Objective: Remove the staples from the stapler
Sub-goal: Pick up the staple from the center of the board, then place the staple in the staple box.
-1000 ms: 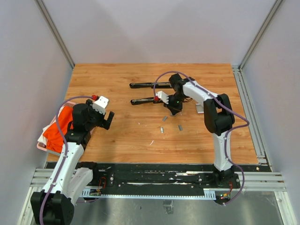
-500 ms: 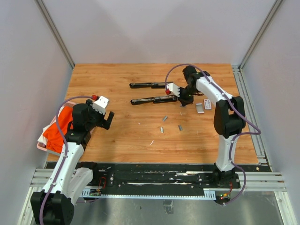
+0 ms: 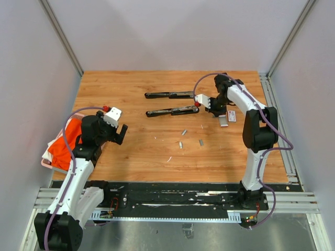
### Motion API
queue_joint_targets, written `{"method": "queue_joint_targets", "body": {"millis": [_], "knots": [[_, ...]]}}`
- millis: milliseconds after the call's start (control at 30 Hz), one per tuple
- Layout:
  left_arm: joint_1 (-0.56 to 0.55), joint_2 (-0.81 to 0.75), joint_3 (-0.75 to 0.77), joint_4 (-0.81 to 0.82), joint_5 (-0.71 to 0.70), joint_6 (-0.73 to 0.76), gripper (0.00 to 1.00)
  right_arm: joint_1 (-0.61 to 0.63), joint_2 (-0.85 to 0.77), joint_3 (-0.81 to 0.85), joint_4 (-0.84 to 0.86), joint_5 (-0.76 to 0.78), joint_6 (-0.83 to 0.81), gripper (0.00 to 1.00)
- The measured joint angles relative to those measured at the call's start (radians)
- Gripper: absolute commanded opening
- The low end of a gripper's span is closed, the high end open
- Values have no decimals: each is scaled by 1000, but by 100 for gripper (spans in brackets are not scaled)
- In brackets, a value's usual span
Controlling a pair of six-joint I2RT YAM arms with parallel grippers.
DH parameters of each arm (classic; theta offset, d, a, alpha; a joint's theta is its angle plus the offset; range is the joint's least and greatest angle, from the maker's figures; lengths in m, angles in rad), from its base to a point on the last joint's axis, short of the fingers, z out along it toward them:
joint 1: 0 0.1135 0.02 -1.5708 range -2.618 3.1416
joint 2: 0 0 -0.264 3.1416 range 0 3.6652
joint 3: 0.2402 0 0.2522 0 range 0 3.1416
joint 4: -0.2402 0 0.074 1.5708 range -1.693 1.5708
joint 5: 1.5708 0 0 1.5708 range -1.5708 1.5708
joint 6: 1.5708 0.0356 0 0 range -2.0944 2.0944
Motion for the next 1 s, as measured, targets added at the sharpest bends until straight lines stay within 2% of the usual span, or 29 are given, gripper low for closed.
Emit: {"method": "queue_joint_targets", "body": {"millis": [1000], "knots": [[0, 17, -1, 0, 0, 0, 98, -53, 46, -74, 82, 148, -134, 1]]}}
